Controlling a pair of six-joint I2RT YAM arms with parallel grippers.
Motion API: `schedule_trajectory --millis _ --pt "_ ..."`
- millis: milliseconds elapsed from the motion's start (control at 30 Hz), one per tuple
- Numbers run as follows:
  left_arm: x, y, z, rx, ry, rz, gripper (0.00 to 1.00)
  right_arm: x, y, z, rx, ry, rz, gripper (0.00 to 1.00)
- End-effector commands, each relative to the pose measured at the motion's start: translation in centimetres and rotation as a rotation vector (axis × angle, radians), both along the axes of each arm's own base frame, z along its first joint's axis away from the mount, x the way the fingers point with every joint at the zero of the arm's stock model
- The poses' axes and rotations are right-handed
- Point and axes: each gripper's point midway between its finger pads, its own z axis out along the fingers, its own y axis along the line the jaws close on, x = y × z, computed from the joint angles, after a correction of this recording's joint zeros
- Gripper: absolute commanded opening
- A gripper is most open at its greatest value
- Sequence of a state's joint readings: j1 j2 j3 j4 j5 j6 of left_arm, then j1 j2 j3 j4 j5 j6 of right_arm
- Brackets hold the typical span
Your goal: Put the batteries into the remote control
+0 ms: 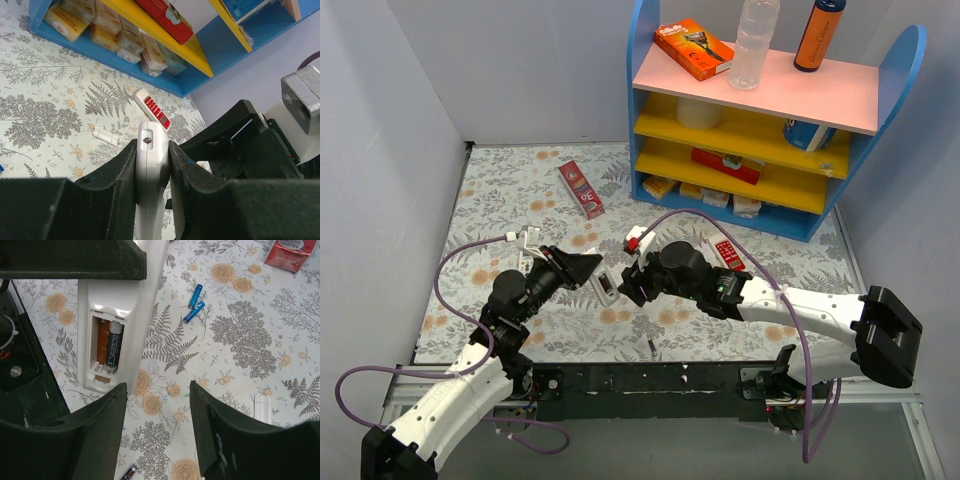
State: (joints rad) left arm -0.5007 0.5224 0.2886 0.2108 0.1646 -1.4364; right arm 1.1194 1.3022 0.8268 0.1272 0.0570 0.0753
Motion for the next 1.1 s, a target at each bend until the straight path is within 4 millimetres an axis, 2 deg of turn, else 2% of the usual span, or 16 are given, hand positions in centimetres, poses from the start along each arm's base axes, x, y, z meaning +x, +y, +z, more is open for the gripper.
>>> schedule_trajectory --millis 0,100,467,867,1067 --pt "-0.1 0.0 1.9 -0.012 -0.06 -0.003 0.0 -0.2 1.2 4.5 0.166 0.08 -0.048 0.63" --pt "0.0 0.0 1.8 -0.009 -0.056 -0.003 0.0 -0.2 1.5 5.6 0.209 0.081 -0.051 0.67" --pt "-0.2 -0.3 2.0 -0.024 -0.058 -0.02 0.0 0.4 3.3 6.5 0.252 0.071 -0.035 0.65" --pt "-0.3 -0.4 2.4 -0.041 -0.062 -0.024 0.0 0.3 4.6 4.6 0.225 0.112 -0.014 0.62" --pt "-0.1 -0.2 2.4 -0.05 -0.049 -0.011 0.0 1.1 4.5 1.9 0.143 0.12 -0.064 0.58"
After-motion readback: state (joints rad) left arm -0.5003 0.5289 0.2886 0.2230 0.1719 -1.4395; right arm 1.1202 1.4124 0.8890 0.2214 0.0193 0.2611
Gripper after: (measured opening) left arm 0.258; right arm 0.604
